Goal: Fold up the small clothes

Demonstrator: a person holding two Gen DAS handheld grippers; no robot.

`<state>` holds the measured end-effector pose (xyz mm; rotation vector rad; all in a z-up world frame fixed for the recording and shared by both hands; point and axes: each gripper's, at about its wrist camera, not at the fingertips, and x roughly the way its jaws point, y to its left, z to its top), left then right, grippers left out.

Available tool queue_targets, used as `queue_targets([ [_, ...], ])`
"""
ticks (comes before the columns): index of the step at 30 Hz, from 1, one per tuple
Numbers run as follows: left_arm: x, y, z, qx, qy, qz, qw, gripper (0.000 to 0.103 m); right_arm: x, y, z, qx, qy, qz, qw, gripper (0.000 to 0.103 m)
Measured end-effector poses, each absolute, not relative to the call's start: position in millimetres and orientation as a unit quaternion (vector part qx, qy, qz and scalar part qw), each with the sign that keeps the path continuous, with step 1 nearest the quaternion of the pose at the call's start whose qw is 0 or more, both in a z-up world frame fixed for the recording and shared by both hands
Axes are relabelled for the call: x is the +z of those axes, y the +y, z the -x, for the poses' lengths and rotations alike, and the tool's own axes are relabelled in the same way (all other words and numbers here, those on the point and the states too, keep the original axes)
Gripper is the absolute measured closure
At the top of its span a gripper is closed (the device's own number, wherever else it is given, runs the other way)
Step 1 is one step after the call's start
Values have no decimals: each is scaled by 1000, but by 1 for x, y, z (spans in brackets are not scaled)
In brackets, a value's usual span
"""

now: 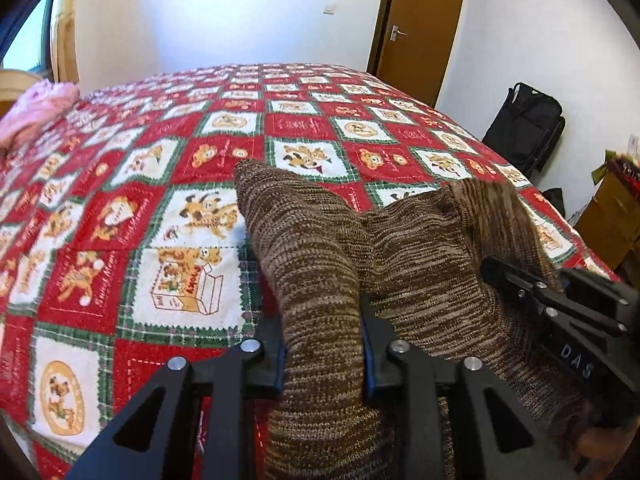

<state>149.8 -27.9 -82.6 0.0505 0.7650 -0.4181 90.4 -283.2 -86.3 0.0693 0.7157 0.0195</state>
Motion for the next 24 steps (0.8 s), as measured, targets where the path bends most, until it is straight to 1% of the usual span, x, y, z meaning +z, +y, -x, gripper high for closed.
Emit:
queue_targets([
  [2,-77,-25,-143,-206,358,-16,910,78,-76,-268,-80,-10,330,8,944,80],
  [4,-70,-18,-138,-209,349,2,914,78,-67,-261,-68,-16,312,20,950,80],
  [7,-59,-11,-128,-207,336,19,919,78,-57,-253,-51,-27,291,22,956,80],
  [12,-40,-14,-109,-200,314,-10,928,78,-46,-246,-37,-43,268,10,962,80],
  [18,-26,-4,-97,-201,310,18,929,78,-29,-241,-16,-55,239,-12,969,80],
  [24,-13,7,-76,-203,293,28,934,78,-10,-226,6,-62,208,5,976,80],
])
